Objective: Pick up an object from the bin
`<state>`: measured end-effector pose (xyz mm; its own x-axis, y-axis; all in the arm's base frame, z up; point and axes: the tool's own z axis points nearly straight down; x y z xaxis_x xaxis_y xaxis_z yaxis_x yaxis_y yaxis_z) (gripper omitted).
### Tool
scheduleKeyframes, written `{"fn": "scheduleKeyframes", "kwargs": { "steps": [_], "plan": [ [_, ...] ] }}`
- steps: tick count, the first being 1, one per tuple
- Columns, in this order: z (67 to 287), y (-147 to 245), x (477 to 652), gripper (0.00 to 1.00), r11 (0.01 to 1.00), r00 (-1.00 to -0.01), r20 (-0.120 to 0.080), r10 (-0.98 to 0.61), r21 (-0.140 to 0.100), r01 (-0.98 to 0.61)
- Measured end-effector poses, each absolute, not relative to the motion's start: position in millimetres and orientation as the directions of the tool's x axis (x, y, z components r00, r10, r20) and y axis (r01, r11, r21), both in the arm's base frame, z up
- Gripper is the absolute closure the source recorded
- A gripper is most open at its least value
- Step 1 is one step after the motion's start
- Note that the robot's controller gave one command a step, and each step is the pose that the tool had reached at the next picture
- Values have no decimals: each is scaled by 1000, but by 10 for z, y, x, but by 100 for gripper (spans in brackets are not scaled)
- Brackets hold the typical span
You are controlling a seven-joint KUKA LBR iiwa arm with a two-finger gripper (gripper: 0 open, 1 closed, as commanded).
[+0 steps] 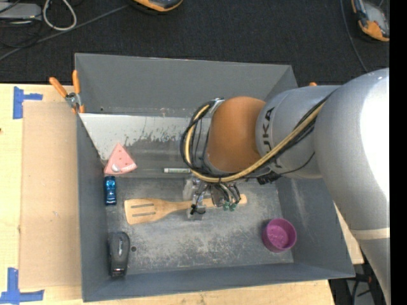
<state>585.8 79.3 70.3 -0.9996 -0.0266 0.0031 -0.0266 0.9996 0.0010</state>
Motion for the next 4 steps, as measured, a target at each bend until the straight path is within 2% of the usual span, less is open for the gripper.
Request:
{"fn": "scheduleKeyframes", "kwargs": {
  "steps": [1, 2, 4],
  "plan": [
    [816, 791, 5831, 100, 1000, -1000, 12, -27, 0, -27],
    [1096, 794, 5850, 100, 1000, -1000, 6, -27, 1, -27],
    [1502, 794, 5845, 100, 1000, -1000, 7, -28, 2, -28]
  ]
}}
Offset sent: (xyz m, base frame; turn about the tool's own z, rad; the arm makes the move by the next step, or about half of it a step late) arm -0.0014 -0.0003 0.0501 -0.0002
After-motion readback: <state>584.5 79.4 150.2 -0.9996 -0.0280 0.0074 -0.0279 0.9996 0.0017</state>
